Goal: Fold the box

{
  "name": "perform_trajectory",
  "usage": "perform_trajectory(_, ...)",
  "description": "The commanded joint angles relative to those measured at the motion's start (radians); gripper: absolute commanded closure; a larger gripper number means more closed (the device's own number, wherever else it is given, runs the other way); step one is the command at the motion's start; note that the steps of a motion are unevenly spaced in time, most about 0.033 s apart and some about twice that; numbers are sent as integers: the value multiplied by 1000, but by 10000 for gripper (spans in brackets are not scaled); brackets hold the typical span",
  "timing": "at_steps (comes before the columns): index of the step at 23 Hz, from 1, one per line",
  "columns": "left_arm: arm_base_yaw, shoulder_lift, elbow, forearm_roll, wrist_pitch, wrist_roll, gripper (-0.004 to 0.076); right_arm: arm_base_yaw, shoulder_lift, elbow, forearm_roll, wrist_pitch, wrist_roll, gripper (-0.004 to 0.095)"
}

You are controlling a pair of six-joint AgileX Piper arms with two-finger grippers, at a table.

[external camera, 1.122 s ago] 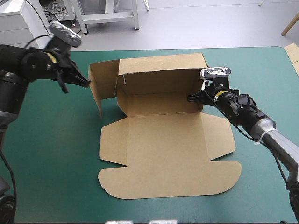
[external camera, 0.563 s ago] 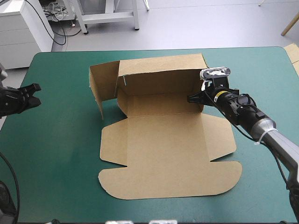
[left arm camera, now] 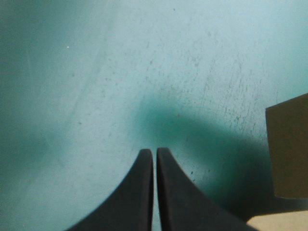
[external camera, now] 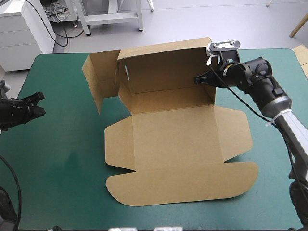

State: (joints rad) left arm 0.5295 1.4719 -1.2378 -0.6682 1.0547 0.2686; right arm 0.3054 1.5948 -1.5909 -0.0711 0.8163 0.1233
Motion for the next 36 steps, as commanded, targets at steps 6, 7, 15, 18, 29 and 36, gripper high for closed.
perform_trajectory(6,2,-37,-23,-55,-29,4,717,-6,6,-187,125,305,16,924)
perform_trajectory(7,2,-37,-23,-55,-31,4,717,-6,6,-187,125,333,16,924)
perform_trajectory(15,2,-37,-23,-61,-18,4,717,-2,-18,-8,236,355,1,924)
perform_trajectory(18,2,-37,-23,-61,-15,4,717,-2,-26,74,215,355,1,924)
perform_trajectory(29,2,-37,-23,-99,-11,0,717,-2,228,-63,81,223,-7,924)
perform_trajectory(36,2,-37,-23,-99,-11,0,717,-14,326,-164,80,229,-7,879)
